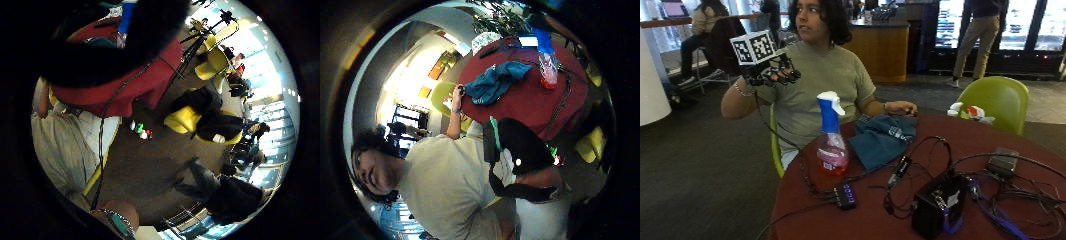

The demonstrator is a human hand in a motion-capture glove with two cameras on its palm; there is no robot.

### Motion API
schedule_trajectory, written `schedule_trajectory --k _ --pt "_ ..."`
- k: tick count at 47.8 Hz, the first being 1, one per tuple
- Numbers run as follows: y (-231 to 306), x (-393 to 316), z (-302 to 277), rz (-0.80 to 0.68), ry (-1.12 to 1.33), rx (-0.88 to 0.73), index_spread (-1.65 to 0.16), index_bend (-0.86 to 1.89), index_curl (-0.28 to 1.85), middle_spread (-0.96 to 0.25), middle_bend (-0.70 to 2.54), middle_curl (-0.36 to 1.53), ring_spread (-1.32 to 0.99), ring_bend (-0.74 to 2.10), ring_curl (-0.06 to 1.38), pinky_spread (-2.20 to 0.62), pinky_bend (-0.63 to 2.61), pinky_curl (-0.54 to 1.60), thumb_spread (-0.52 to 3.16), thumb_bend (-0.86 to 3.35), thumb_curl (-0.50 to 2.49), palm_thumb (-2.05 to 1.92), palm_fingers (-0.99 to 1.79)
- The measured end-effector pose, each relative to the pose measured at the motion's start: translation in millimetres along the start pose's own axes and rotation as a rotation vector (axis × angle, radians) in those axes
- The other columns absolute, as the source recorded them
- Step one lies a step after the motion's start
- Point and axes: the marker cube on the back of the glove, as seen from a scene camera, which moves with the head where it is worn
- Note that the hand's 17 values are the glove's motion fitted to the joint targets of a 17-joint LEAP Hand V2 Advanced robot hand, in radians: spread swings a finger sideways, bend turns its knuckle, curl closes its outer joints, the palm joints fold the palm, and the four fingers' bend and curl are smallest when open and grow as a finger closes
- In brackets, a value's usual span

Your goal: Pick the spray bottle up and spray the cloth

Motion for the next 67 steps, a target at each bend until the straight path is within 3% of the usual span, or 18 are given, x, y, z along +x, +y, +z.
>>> schedule_trajectory --k 12,33,37,45,52,59,62,65,67 --pt "0 3 2 -0.006 -0.008 -0.012 -0.36 0.18 0.19 -0.03 0.22 0.16 -0.07 0.29 0.16 0.2 0.29 0.18 0.96 0.2 0.17 0.4 0.39" --pt "-2 6 11 0.023 -0.06 0.024 -0.4 0.16 0.26 -0.03 0.18 0.24 -0.09 0.28 0.22 0.22 0.28 0.27 1.18 0.09 0.27 0.44 0.37" --pt "-4 7 23 0.075 -0.183 0.09 -0.4 0.15 0.26 -0.03 0.19 0.25 -0.08 0.29 0.23 0.22 0.27 0.28 1.19 0.07 0.28 0.45 0.38" --pt "-24 20 51 0.134 -0.733 0.112 -0.39 0.14 0.26 -0.01 0.18 0.27 -0.06 0.29 0.25 0.22 0.34 0.31 1.19 0.1 0.33 0.59 0.46" --pt "-51 21 89 0.233 -1.037 0.245 -0.38 0.13 0.25 0.03 0.16 0.27 -0.02 0.31 0.27 0.21 0.41 0.34 1.14 0.09 0.36 0.68 0.47" --pt "-107 35 111 0.291 -1.126 0.549 -0.36 0.11 0.24 0.05 0.19 0.28 -0.01 0.4 0.31 0.22 0.45 0.35 1.11 0.1 0.39 0.8 0.55" --pt "-117 39 118 0.302 -1.145 0.52 -0.33 0.16 0.25 0.05 0.21 0.29 -0.02 0.41 0.3 0.19 0.43 0.34 1.12 0.13 0.42 0.86 0.67" --pt "-124 42 127 0.245 -1.138 0.595 -0.31 0.15 0.26 0.04 0.22 0.31 -0.02 0.41 0.32 0.17 0.42 0.34 1.12 0.13 0.43 0.89 0.72" --pt "-131 42 128 0.303 -1.172 0.611 -0.3 0.14 0.26 0.01 0.27 0.34 -0.05 0.46 0.33 0.09 0.43 0.34 1.08 0.13 0.46 0.93 0.92"
